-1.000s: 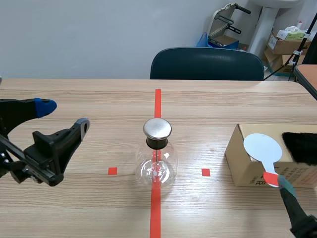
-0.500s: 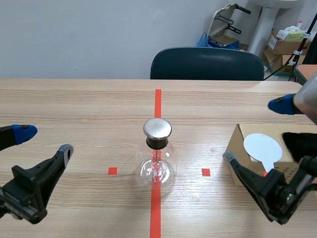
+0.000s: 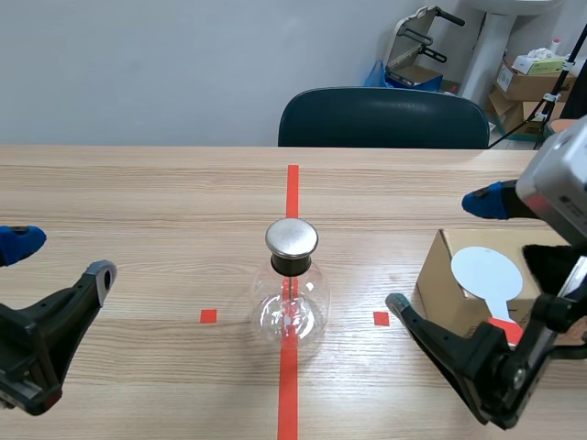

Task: Do the electroscope experiment

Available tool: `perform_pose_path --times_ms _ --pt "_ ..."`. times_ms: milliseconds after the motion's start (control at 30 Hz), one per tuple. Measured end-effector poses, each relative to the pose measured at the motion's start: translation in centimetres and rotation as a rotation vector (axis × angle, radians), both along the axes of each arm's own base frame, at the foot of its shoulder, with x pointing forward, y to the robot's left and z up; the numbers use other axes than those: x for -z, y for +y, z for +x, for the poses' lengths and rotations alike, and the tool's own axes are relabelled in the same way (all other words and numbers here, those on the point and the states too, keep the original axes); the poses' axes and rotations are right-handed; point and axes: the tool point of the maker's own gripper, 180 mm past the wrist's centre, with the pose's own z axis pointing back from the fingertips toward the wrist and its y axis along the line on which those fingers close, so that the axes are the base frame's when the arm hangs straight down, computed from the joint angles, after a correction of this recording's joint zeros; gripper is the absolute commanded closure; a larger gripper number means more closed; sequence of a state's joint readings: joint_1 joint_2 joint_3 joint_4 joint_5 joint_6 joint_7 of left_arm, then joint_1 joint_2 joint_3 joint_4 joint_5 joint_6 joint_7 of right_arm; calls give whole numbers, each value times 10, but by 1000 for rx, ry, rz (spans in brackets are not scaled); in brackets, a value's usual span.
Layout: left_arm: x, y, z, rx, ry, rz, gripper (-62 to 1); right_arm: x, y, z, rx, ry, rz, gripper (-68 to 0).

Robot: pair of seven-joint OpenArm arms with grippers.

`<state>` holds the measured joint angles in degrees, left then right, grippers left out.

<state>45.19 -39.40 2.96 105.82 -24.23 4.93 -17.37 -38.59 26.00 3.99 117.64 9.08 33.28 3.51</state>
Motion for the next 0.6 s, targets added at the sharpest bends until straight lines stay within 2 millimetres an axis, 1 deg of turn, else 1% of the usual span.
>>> perform_pose_path --times_ms 167,600 --pt "0 0 0 0 -2 0 -452 -5 2 0 6 5 50 -679" --pt "0 0 0 0 -2 0 -452 -5 2 0 6 6 51 -679"
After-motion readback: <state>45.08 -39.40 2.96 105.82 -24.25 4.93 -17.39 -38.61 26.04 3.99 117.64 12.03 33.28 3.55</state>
